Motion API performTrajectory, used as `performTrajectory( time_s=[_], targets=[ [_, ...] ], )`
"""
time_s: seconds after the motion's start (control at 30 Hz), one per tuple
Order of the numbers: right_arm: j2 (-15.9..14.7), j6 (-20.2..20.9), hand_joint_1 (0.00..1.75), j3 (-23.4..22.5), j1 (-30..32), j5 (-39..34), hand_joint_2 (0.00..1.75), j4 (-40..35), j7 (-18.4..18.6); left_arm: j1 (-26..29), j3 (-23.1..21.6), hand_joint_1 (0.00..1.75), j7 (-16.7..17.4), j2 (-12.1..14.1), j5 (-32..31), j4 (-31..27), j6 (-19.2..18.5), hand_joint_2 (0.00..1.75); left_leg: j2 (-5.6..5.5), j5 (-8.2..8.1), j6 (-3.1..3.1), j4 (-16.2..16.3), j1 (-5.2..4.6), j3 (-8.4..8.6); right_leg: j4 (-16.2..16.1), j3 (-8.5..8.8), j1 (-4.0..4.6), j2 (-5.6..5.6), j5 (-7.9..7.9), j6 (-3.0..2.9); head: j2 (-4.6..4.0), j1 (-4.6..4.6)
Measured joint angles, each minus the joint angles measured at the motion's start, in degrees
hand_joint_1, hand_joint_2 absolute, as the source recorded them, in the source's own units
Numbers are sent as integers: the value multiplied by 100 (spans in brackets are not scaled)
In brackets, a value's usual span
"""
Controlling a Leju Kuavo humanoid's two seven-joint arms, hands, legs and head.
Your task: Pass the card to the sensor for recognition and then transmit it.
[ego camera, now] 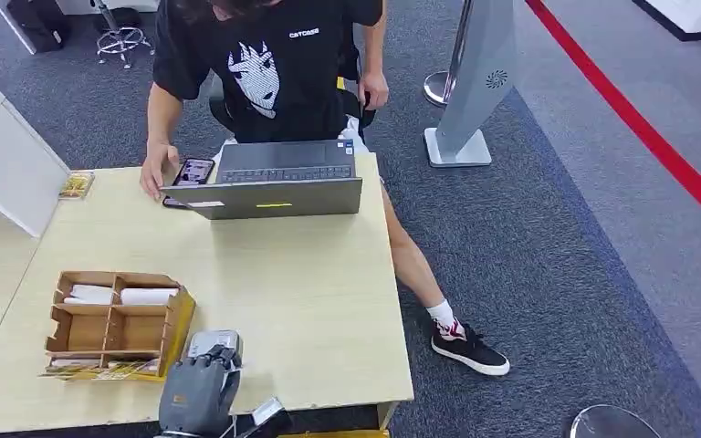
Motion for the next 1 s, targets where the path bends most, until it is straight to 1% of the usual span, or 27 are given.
performTrajectory(
  time_s=[0.13, 0.23, 0.37, 0.53, 0.6, 0.73, 0.83, 1.0],
  targets=[
    [0, 11, 0, -2, 1, 59, 175, 0, -9, -21, 24, 175, -26, 0, -13, -88, 125, 175, 0, 0, 0, 0, 0, 0, 0, 1, 0, 0, 0, 0, 0, 0],
    [0, 48, 0, -2, 1, 107, 175, 0, -28, -61, 118, 175, -116, -4, -109, -306, 96, 175, 0, 0, 0, 0, 0, 0, 0, 1, 0, -1, 0, 0, 0, 0],
    [0, 87, 0, -2, 3, 177, 175, 0, -48, -98, 328, 175, -199, -44, -306, -736, 90, 175, -1, 0, 0, 0, 0, 0, 1, 1, 0, 0, 0, 0, 0, 0],
    [-2, 94, 0, -2, 2, 247, 175, 0, -52, -98, 531, 175, -131, -33, -575, -1183, 221, 175, -1, 0, 0, 0, 1, 0, 1, 1, 0, 0, 0, 0, 0, 0],
    [-2, 107, 0, -2, 5, 311, 175, 0, -52, -142, 666, 175, -27, -11, -656, -1383, 236, 175, 0, 1, 0, 0, 1, 0, 1, 0, 0, -1, 0, 0, 0, 0],
    [-11, 205, 0, 13, 4, 500, 175, 0, -78, -524, 1098, 175, 183, 219, -999, -1622, 230, 175, -2, 4, -5, 0, 2, 2, 5, 3, 1, -3, 1, -1, 0, 0],
    [-20, 238, 0, 35, 5, 603, 175, 0, -116, -817, 1477, 175, 262, 412, -1141, -1622, 232, 175, -1, 8, -4, 0, 3, 3, 7, 2, 2, -2, 2, -3, 0, 0],
    [-41, 324, 0, 70, 5, 723, 175, 0, -160, -1276, 1977, 175, 374, 706, -1257, -1504, 230, 175, -1, 8, -5, 0, 3, 3, 8, 3, 2, -2, 2, -3, 0, 0]
  ],
)
